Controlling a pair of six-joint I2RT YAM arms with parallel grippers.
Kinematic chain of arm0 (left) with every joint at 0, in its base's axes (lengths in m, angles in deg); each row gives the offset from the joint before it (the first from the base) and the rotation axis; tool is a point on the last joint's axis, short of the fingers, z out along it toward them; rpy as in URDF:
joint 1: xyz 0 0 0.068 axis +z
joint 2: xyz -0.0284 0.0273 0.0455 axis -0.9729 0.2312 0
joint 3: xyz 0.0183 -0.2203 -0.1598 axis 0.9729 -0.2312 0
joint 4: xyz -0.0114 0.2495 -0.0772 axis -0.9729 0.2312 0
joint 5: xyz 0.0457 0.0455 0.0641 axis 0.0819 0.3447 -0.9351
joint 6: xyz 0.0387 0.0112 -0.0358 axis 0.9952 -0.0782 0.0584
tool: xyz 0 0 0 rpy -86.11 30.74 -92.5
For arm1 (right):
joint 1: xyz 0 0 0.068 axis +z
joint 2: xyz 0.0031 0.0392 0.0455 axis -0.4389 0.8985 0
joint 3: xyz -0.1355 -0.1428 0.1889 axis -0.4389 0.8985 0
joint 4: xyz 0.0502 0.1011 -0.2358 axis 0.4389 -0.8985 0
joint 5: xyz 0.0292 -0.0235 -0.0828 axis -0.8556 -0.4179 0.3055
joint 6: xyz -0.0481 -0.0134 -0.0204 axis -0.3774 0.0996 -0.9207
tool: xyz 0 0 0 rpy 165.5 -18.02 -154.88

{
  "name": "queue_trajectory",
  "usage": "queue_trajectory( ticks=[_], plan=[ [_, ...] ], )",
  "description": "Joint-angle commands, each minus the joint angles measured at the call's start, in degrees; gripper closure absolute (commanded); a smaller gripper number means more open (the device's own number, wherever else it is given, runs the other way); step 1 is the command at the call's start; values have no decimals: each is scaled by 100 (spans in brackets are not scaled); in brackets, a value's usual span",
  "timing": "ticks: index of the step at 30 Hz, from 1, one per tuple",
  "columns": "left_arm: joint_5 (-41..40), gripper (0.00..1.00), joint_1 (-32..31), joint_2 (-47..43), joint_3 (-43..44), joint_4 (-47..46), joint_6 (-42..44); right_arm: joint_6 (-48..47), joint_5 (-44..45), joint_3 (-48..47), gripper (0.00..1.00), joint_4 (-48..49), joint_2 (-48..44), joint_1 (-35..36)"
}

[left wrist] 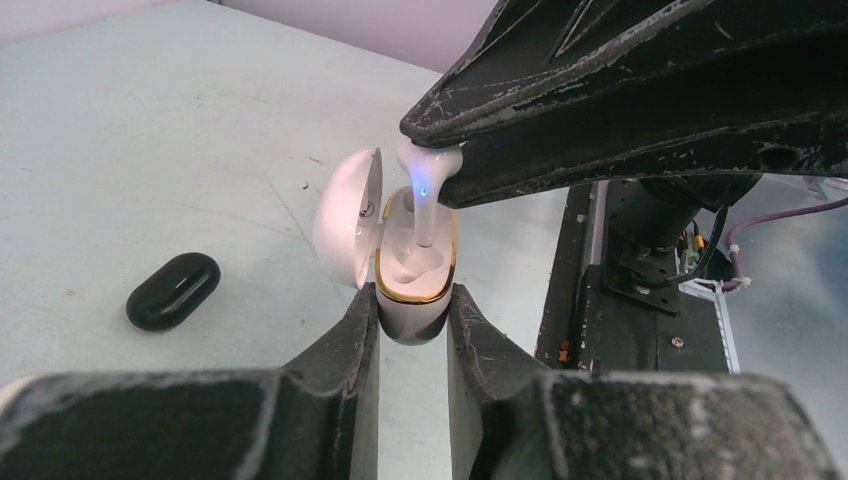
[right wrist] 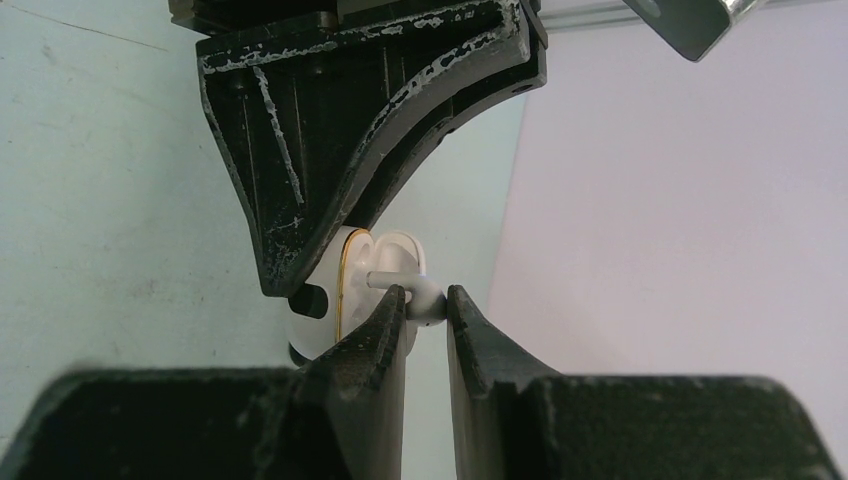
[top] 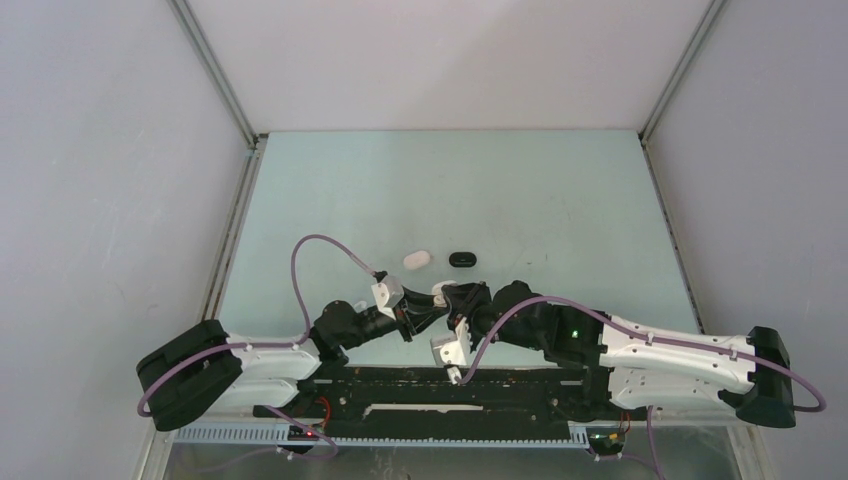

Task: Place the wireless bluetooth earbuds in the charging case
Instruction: Place the earbud in the charging case.

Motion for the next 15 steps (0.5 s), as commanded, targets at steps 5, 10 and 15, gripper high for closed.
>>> queue_trajectory(
  ticks=[5, 10, 15],
  plan=[
    [68, 100, 38, -132, -57, -286, 8, -23, 99, 29, 100, 338, -1, 38],
    [95, 100, 38, -147, -63, -287, 9, -28, 88, 75, 100, 409, 0, 38],
    [121, 100, 34, -155, -63, -283, 17, -28, 78, 85, 100, 456, 24, 34]
  ],
)
